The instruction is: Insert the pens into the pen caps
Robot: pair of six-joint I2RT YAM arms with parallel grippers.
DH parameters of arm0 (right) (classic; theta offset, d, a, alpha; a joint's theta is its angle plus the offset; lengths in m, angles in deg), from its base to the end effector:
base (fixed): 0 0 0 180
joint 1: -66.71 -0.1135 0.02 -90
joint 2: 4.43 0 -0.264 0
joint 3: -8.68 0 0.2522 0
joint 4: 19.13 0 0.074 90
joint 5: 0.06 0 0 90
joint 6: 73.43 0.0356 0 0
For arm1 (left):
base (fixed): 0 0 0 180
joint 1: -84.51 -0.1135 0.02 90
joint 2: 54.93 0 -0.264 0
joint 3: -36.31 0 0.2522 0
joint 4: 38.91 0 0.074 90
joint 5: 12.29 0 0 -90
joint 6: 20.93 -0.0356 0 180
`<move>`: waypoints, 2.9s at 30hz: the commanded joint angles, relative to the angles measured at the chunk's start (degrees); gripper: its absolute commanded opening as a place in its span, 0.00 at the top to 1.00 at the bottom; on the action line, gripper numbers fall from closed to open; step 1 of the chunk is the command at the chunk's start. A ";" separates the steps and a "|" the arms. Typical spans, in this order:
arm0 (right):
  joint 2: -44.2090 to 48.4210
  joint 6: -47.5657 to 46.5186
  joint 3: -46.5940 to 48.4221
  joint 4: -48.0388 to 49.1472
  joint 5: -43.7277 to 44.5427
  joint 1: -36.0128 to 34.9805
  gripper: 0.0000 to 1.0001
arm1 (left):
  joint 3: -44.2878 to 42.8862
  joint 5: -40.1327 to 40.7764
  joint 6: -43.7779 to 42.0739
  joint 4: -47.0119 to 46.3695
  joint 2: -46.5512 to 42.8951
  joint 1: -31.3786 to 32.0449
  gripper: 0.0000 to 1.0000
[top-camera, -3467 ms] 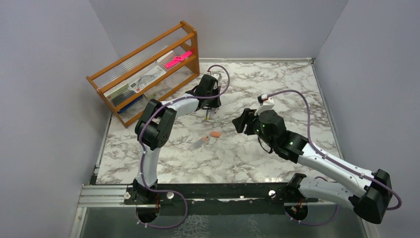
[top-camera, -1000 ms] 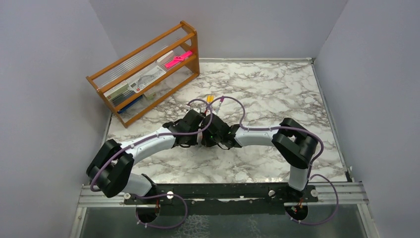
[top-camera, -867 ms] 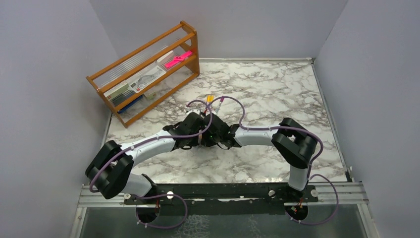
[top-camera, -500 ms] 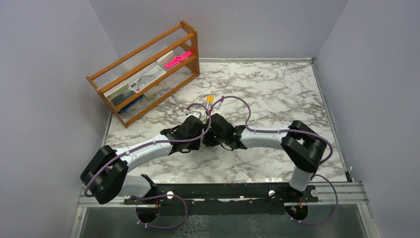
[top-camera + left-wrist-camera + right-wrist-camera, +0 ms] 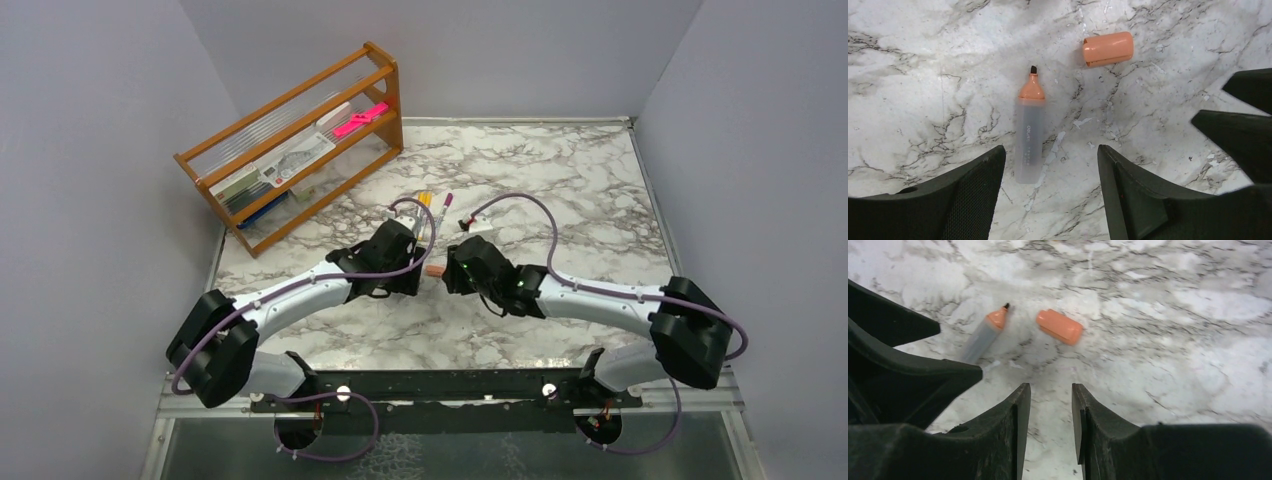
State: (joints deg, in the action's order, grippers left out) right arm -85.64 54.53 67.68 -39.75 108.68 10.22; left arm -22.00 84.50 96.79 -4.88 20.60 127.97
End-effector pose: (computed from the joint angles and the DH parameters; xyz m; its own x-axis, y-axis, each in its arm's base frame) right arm 0.1708 0.2373 0.2058 -0.7016 -0.0045 -0.7126 -0.2891 0.9158 0.2789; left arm 0.1941 -0.1781 0.2092 -0.7938 0.1159 -0.5970 0.2938 0.9326 -0.2095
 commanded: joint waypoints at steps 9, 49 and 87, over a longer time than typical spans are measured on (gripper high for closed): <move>13.24 1.51 -5.75 -6.52 9.29 0.68 0.63 | 1.48 1.93 -2.22 0.64 7.02 -0.22 0.31; 1.77 6.42 0.59 10.04 -9.28 5.86 0.47 | 7.57 -8.04 -2.01 -16.76 -11.19 0.92 1.00; -3.17 3.61 1.50 19.72 -22.05 6.74 0.96 | 11.93 -12.55 -5.41 -24.31 -17.60 1.10 0.95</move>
State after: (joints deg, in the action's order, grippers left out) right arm -89.88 59.53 69.62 -22.30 88.36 16.58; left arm -10.05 74.73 92.25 -26.51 4.86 128.78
